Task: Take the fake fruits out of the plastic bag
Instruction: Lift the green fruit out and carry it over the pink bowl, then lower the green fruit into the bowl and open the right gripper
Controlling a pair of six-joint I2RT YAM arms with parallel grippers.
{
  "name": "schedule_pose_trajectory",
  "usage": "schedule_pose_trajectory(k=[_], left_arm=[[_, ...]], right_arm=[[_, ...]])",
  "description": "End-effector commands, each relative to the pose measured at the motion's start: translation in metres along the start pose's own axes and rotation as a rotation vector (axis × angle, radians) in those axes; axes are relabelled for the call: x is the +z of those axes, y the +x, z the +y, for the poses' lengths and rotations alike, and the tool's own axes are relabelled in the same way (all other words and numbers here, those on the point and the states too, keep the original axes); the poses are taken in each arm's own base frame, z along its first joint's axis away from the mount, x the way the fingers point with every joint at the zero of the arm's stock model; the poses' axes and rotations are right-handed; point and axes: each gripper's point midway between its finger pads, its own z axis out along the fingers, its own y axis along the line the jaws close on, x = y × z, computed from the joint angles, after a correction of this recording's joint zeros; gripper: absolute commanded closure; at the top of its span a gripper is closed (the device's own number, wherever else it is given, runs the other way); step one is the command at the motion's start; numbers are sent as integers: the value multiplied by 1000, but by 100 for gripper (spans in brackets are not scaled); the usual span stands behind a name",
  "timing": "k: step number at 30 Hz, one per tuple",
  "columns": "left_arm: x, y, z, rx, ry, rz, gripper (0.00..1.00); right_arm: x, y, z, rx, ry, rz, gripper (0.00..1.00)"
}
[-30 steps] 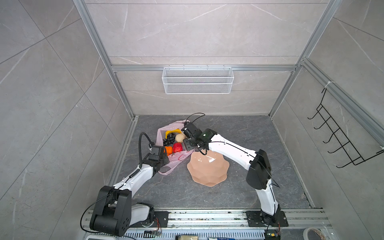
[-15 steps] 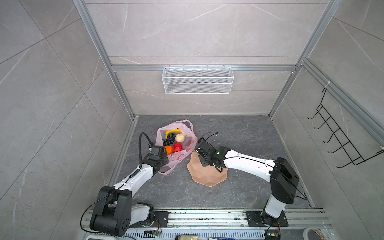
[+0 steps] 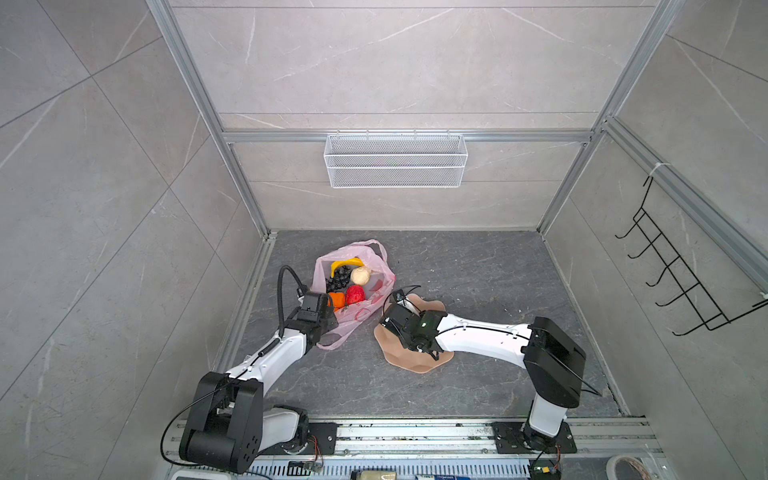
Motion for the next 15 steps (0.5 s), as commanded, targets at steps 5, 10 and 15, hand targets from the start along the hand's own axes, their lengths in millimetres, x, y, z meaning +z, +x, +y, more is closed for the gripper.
schedule_pose_trajectory(k=[5, 10, 15], left_arm=[[-3, -6, -2, 15, 2, -30, 100], [-3, -7, -1, 16, -2, -31, 100], [-3, -7, -1, 18, -4, -32, 100]], right_arm=[[10, -7, -15, 23, 162, -33, 50], [19, -6, -13, 15, 206, -15, 50], [21, -4, -5, -8, 189, -13, 46]])
